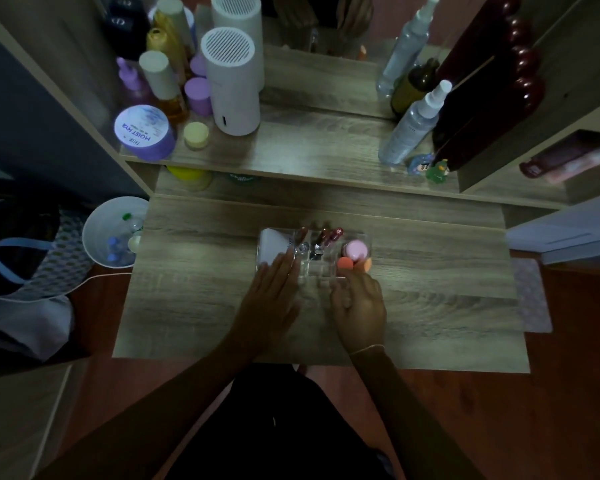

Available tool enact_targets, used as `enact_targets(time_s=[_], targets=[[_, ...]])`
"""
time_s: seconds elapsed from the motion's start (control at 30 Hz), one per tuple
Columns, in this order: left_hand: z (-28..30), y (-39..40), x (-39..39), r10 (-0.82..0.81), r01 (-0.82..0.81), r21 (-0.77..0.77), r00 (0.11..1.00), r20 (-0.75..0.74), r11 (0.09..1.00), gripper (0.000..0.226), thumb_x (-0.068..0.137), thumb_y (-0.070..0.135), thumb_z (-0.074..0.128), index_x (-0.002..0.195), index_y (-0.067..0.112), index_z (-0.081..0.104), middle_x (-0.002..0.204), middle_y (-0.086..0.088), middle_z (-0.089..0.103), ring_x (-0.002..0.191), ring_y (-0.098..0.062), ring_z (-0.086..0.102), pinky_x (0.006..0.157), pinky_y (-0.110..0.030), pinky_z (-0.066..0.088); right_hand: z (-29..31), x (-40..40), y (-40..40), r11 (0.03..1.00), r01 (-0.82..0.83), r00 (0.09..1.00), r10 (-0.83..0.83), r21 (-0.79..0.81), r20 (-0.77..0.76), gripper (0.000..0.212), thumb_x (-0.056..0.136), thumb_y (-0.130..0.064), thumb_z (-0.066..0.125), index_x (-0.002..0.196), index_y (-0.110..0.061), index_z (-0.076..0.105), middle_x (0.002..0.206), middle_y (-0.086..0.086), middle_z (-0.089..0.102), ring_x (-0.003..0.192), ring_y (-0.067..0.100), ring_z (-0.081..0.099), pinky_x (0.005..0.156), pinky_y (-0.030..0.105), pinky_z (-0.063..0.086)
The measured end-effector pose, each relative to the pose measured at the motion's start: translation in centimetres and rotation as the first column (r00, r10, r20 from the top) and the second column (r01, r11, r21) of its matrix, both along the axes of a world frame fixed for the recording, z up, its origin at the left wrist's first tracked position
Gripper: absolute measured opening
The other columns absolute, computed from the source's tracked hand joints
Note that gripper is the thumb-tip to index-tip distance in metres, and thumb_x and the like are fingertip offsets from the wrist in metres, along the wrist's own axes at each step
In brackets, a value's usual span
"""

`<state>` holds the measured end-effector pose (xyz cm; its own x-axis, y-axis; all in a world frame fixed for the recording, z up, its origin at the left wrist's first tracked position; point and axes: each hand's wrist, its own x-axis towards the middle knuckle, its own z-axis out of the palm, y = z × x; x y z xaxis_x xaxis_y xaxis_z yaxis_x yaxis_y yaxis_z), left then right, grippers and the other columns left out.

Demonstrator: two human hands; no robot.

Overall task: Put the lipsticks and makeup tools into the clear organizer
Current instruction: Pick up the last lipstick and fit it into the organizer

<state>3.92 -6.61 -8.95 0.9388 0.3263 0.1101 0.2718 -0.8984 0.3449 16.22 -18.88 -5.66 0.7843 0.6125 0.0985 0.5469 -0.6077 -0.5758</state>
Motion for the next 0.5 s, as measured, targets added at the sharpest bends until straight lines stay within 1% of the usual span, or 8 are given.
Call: enact_targets(time_s=[0.07, 0.1, 0.13, 0.2, 0.27, 0.33, 0.4, 0.5], targets=[[0.4, 0.8, 1.4, 0.046, -0.046, 0.033, 0.999, -0.008, 0.998, 0.066, 0.091, 0.037, 0.042, 0.142, 0.000, 0.025, 0.150, -0.022, 0.025, 0.140, -0.034, 0.022, 0.112, -0.053, 0.018, 0.0, 0.2, -0.1, 0.999, -0.031, 0.998, 0.030, 0.017, 0.050, 0.038, 0.090, -0.026, 0.050, 0.121, -0.007, 0.060, 0.122, 0.014, 0.064, 0.113, 0.028, 0.055, 0.092, 0.038, 0.049], [0.6, 1.1, 2.1, 0.064, -0.063, 0.038, 0.998, -0.014, 0.997, 0.067, 0.092, 0.040, 0.040, 0.143, 0.001, 0.022, 0.151, -0.023, 0.026, 0.141, -0.033, 0.021, 0.113, -0.053, 0.018, 0.0, 0.4, -0.1, 0.998, -0.058, 0.996, 0.057, 0.018, 0.075, 0.039, 0.089, -0.020, 0.055, 0.126, -0.006, 0.056, 0.129, 0.015, 0.059, 0.123, 0.027, 0.050, 0.101, 0.039, 0.044], [0.7, 1.4, 2.6, 0.075, -0.074, 0.046, 0.997, -0.024, 0.996, 0.068, 0.093, 0.043, 0.038, 0.144, 0.002, 0.020, 0.152, -0.022, 0.025, 0.141, -0.032, 0.020, 0.114, -0.052, 0.019, 0.0, 0.5, 0.1, 0.996, -0.094, 0.991, 0.093, 0.002, 0.096, 0.045, 0.089, -0.017, 0.058, 0.131, -0.005, 0.050, 0.136, 0.016, 0.054, 0.131, 0.025, 0.042, 0.108, 0.040, 0.038], [0.8, 1.9, 3.4, 0.088, -0.084, 0.066, 0.995, -0.052, 0.994, 0.069, 0.093, 0.046, 0.034, 0.145, 0.003, 0.017, 0.153, -0.021, 0.023, 0.143, -0.031, 0.018, 0.115, -0.051, 0.021, 0.1, 0.8, 0.9, 0.984, -0.158, 0.981, 0.167, -0.087, 0.101, 0.056, 0.091, -0.022, 0.054, 0.140, -0.005, 0.036, 0.148, 0.015, 0.039, 0.141, 0.022, 0.021, 0.115, 0.042, 0.025], [0.8, 2.2, 3.8, 0.090, -0.084, 0.086, 0.993, -0.073, 0.993, 0.069, 0.094, 0.048, 0.031, 0.145, 0.004, 0.019, 0.153, -0.020, 0.024, 0.143, -0.032, 0.020, 0.115, -0.052, 0.022, 0.3, 1.2, 1.8, 0.960, -0.188, 0.974, 0.209, -0.209, 0.086, 0.065, 0.091, -0.029, 0.051, 0.146, -0.007, 0.022, 0.154, 0.015, 0.026, 0.143, 0.023, 0.006, 0.118, 0.047, 0.017], [0.8, 2.5, 3.9, 0.086, -0.077, 0.113, 0.994, -0.075, 0.991, 0.068, 0.094, 0.048, 0.030, 0.144, 0.003, 0.023, 0.152, -0.020, 0.028, 0.141, -0.033, 0.024, 0.114, -0.053, 0.022, 0.4, 1.7, 2.7, 0.933, -0.191, 0.969, 0.228, -0.306, 0.090, 0.072, 0.091, -0.032, 0.051, 0.147, -0.007, 0.014, 0.157, 0.014, 0.016, 0.142, 0.024, -0.004, 0.119, 0.048, 0.011], [0.7, 2.7, 3.9, 0.082, -0.072, 0.143, 0.994, -0.071, 0.987, 0.067, 0.095, 0.048, 0.031, 0.143, 0.003, 0.025, 0.151, -0.020, 0.029, 0.140, -0.033, 0.026, 0.113, -0.053, 0.022, 0.6, 2.1, 3.4, 0.918, -0.196, 0.967, 0.239, -0.344, 0.086, 0.072, 0.092, -0.034, 0.049, 0.148, -0.009, 0.010, 0.159, 0.012, 0.011, 0.141, 0.022, -0.011, 0.119, 0.047, 0.007], [0.6, 2.8, 3.9, 0.084, -0.073, 0.161, 0.995, -0.062, 0.984, 0.065, 0.095, 0.046, 0.034, 0.143, 0.002, 0.025, 0.150, -0.021, 0.032, 0.139, -0.034, 0.029, 0.112, -0.054, 0.028, 0.6, 2.4, 4.0, 0.903, -0.212, 0.963, 0.258, -0.374, 0.078, 0.071, 0.093, -0.034, 0.046, 0.148, -0.010, 0.008, 0.159, 0.010, 0.008, 0.140, 0.020, -0.015, 0.118, 0.043, 0.000]])
